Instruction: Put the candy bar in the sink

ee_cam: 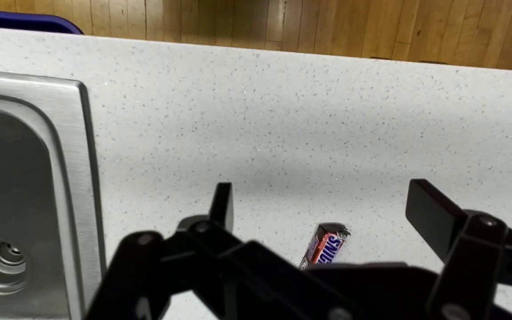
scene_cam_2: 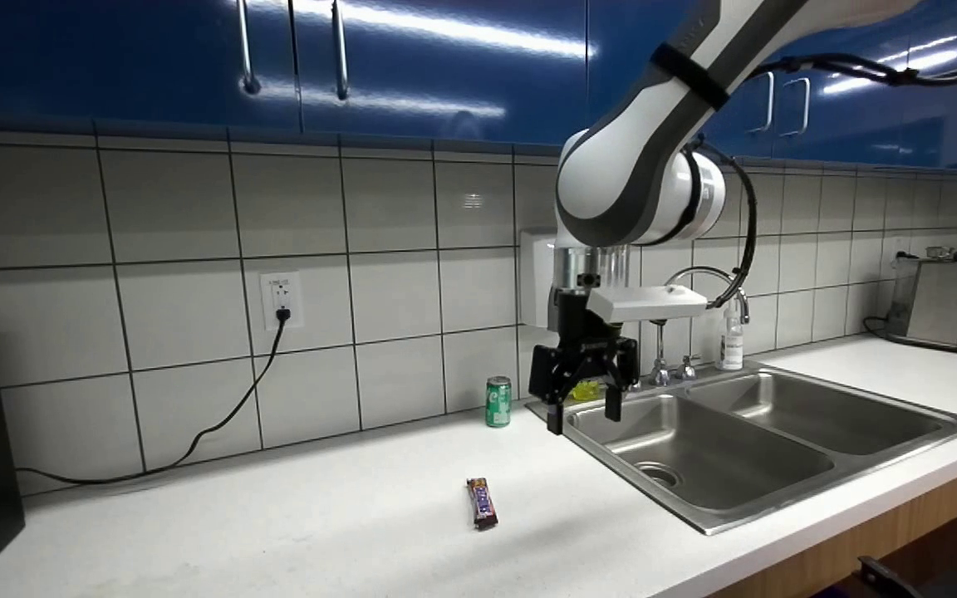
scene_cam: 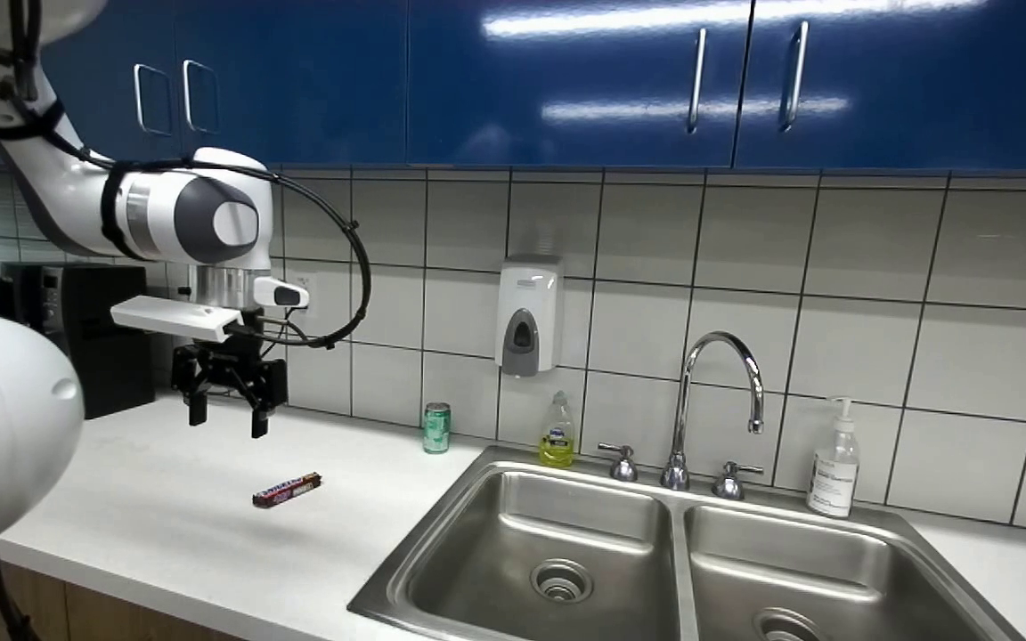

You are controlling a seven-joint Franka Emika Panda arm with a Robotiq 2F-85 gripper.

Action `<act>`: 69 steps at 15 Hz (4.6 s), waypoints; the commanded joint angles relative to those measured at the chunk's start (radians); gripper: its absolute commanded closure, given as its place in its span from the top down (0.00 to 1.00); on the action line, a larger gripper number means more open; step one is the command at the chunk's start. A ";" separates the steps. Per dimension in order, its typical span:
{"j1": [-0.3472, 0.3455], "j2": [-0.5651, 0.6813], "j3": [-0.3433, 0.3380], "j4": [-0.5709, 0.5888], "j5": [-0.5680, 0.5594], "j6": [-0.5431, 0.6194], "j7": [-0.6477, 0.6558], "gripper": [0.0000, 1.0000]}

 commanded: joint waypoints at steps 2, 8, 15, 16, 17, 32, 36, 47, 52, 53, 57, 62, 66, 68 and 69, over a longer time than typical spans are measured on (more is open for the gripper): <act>0.005 0.178 0.031 0.102 -0.030 0.068 0.068 1.00; 0.018 0.371 0.022 0.248 -0.102 0.089 0.148 1.00; 0.064 0.567 -0.003 0.409 -0.111 0.113 0.230 1.00; 0.072 0.591 -0.008 0.429 -0.110 0.118 0.240 1.00; 0.080 0.619 -0.016 0.453 -0.111 0.123 0.251 1.00; 0.184 0.832 -0.174 0.676 -0.160 0.127 0.356 1.00; 0.196 0.847 -0.198 0.690 -0.171 0.121 0.379 1.00; 0.195 0.866 -0.219 0.708 -0.174 0.080 0.396 1.00; 0.192 0.867 -0.217 0.708 -0.171 0.079 0.391 1.00; 0.192 0.867 -0.217 0.709 -0.172 0.076 0.391 1.00; 0.191 0.870 -0.214 0.711 -0.171 0.062 0.388 1.00; 0.190 0.875 -0.212 0.717 -0.171 0.050 0.387 1.00; 0.190 0.884 -0.211 0.721 -0.170 0.053 0.384 1.00; 0.190 0.888 -0.212 0.724 -0.170 0.053 0.385 1.00; 0.190 0.890 -0.212 0.725 -0.169 0.053 0.385 1.00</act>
